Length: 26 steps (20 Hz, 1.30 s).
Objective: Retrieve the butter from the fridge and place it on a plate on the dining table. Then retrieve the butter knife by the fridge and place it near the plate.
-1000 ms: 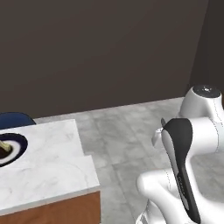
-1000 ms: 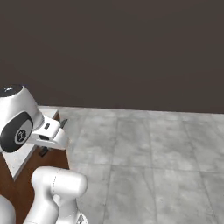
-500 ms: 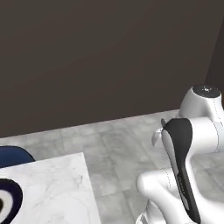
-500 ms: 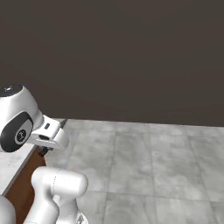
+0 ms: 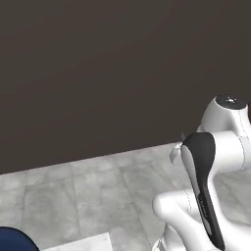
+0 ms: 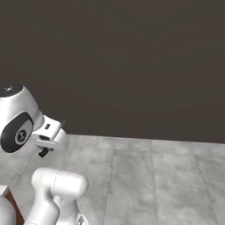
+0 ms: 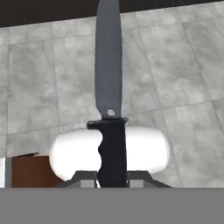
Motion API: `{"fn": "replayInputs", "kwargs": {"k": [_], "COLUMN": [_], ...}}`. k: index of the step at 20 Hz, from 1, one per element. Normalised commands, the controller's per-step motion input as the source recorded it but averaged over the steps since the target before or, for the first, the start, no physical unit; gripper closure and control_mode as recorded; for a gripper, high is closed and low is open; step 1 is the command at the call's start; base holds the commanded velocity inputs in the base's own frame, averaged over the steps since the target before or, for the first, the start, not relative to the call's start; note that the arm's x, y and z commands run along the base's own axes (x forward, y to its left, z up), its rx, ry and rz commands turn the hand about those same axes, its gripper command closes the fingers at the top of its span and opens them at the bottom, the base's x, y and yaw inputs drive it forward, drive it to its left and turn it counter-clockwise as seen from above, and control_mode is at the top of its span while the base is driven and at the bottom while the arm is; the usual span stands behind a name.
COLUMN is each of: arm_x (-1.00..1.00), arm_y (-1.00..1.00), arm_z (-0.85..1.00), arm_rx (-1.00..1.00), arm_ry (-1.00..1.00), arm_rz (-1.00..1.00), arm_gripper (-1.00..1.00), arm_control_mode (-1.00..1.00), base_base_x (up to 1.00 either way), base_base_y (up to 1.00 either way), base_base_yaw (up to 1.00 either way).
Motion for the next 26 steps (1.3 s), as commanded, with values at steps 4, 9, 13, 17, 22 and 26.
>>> {"fn": "replayInputs", "kwargs": {"k": [4, 9, 13, 17, 22, 26], "arm_x": [0.00, 0.00, 0.00, 0.00, 0.00, 0.00], "arm_y": [0.00, 0.00, 0.00, 0.00, 0.00, 0.00], "arm_z": [0.00, 0.00, 0.00, 0.00, 0.00, 0.00], "arm_rx": [0.00, 0.00, 0.00, 0.00, 0.00, 0.00], "arm_ry": [0.00, 0.00, 0.00, 0.00, 0.00, 0.00], "arm_rz": [0.00, 0.00, 0.00, 0.00, 0.00, 0.00], "arm_gripper": [1.00, 1.00, 1.00, 1.00, 1.00, 1.00], "arm_control_mode": [1.00, 1.00, 1.00, 1.00, 1.00, 1.00], "base_base_x": [0.58, 0.35, 0.26, 0.17, 0.00, 0.00], "base_base_y": [-0.02, -0.20, -0.46, -0.39, -0.54, -0.56], "base_base_yaw": [0.17, 0.51, 0.70, 0.80, 0.77, 0.76]}}
